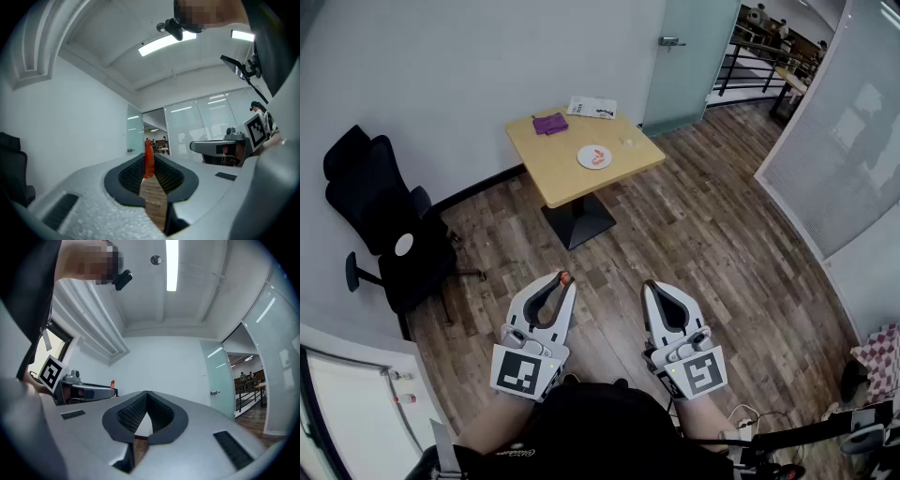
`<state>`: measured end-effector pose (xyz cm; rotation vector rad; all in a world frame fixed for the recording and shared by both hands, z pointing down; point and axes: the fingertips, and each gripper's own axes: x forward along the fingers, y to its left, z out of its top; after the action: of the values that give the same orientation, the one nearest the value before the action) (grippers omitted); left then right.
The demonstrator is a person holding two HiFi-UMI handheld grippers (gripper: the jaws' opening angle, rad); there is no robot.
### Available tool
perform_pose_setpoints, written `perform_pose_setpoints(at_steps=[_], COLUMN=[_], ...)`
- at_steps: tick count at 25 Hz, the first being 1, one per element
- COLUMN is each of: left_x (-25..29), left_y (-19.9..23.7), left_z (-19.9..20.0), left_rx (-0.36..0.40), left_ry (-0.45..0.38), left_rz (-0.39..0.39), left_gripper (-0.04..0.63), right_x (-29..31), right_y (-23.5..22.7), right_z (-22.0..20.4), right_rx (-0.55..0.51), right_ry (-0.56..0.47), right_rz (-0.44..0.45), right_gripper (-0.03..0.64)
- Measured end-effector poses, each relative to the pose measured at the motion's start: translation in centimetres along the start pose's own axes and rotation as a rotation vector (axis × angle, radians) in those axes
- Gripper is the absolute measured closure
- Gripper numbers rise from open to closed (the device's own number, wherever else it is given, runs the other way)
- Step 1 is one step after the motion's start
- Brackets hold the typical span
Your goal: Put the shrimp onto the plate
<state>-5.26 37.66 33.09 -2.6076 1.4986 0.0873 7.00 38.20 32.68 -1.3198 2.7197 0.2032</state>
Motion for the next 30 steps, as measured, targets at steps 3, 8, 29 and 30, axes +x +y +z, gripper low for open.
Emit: perform_pose_setpoints(at_steps=[3, 8, 29, 30], left_x=[0.0, -0.3, -2.2, -2.1], left_y=[0.0, 0.2, 6.5, 6.6], left_z=[0.0, -0.1, -3.3, -3.5], left_rx=[0.002, 0.003, -0.078, -0.085], left_ry=[-0.003, -0.006, 0.026, 0.029], left_rz=[-0.008, -0.013, -0.054, -0.058], left_gripper=[0.545, 0.545, 0.545, 0.545], right_x=[0.2, 0.6, 5.9, 6.3], right_y=[0.5, 1.2, 5.6, 5.8], right_z=[0.0, -0.1, -2.8, -2.8], right_rx=[0.002, 0.004, -0.022, -0.026], right_ry=[-0.001, -0.007, 0.052, 0.049], right_rz=[0.006, 0.015, -0.045, -0.046], right_gripper=[0.615, 0.615, 0.615, 0.615])
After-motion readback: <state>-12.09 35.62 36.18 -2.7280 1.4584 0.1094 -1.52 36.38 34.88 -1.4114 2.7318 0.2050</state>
